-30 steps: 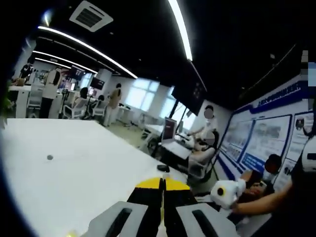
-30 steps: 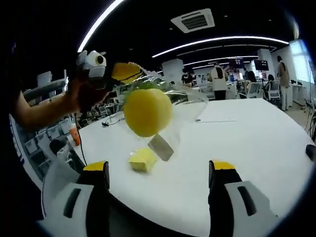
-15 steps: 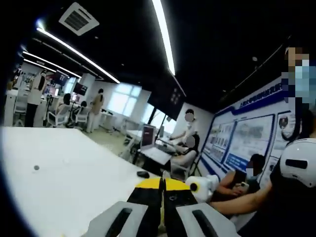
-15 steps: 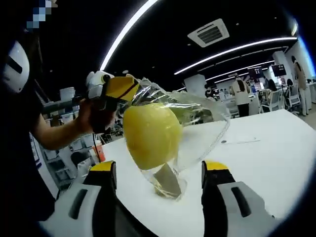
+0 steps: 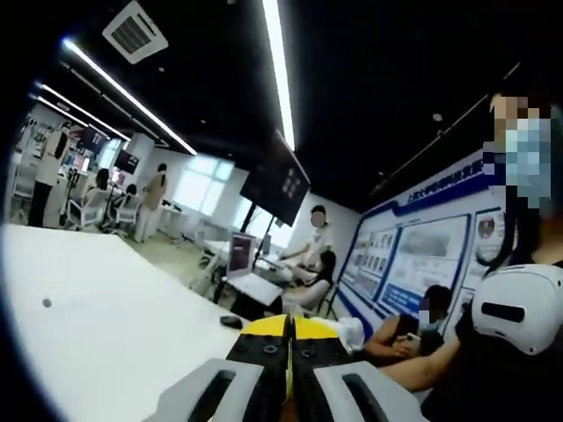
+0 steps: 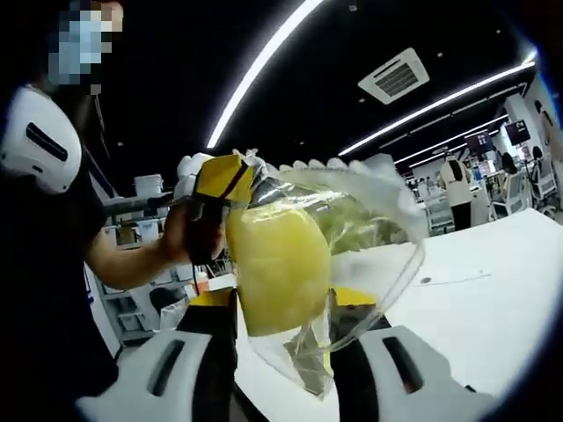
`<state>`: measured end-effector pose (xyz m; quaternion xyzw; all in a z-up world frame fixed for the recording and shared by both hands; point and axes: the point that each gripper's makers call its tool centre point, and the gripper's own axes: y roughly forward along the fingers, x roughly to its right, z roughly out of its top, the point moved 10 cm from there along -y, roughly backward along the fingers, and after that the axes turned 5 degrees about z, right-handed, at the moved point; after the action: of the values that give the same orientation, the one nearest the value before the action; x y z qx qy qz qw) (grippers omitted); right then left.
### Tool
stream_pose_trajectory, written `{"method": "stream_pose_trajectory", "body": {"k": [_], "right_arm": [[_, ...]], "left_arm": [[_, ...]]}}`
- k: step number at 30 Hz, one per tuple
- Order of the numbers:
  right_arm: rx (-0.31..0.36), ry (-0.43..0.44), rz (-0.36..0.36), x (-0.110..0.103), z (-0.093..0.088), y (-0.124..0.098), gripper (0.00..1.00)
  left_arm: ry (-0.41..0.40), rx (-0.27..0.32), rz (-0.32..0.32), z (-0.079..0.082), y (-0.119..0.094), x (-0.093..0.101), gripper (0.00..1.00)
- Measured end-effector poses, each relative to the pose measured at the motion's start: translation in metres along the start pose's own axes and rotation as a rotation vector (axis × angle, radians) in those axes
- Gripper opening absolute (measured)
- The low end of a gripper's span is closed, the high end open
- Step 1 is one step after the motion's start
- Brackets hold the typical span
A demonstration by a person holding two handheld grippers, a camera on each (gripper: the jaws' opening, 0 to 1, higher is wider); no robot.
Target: Compare the silicone blocks by pressing each to a similar depth, holding the contact briefly, and releasing to observe deformation and rebound differences across the visible hardness samples.
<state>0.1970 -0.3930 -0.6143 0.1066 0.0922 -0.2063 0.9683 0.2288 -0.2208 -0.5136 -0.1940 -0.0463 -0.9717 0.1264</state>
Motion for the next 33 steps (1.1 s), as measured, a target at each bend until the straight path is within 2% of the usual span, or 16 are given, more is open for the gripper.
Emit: {"method": "stream_pose_trajectory", "body": {"k": [6, 7, 8, 10, 17, 20, 24, 33], "right_arm": [[-0.013, 0.019, 0.034, -0.002, 0.001, 0.001, 0.27], [-0.032, 0.043, 0.063, -0.005, 0.001, 0.001, 0.25], [-0.045, 0.055, 0.062, -0.006, 0.002, 0.001, 0.24], [-0.091, 0.042, 0.082, -0.010, 0.003, 0.001, 0.21], [-0.179, 0.062, 0.124, -0.021, 0.007, 0.004, 0.16], [-0.213, 0.066, 0.148, -0.029, 0.010, 0.007, 0.14], [-0.265, 0.112, 0.166, -0.038, 0.013, 0.011, 0.10], [-0.328, 0.159, 0.215, -0.055, 0.019, 0.018, 0.05]], "left_arm": [[-0.007, 0.010, 0.006, 0.001, -0.007, -0.003, 0.00], [-0.009, 0.006, 0.008, 0.001, -0.009, -0.004, 0.00], [-0.005, 0.002, 0.016, 0.001, -0.012, -0.004, 0.00], [0.008, -0.012, 0.017, -0.001, -0.017, -0.002, 0.00], [0.024, -0.025, 0.036, -0.006, -0.037, 0.008, 0.00], [0.023, -0.020, 0.042, -0.007, -0.045, 0.012, 0.00], [0.017, -0.007, 0.059, -0.009, -0.055, 0.015, 0.00], [0.021, 0.005, 0.075, -0.010, -0.072, 0.026, 0.00]]}}
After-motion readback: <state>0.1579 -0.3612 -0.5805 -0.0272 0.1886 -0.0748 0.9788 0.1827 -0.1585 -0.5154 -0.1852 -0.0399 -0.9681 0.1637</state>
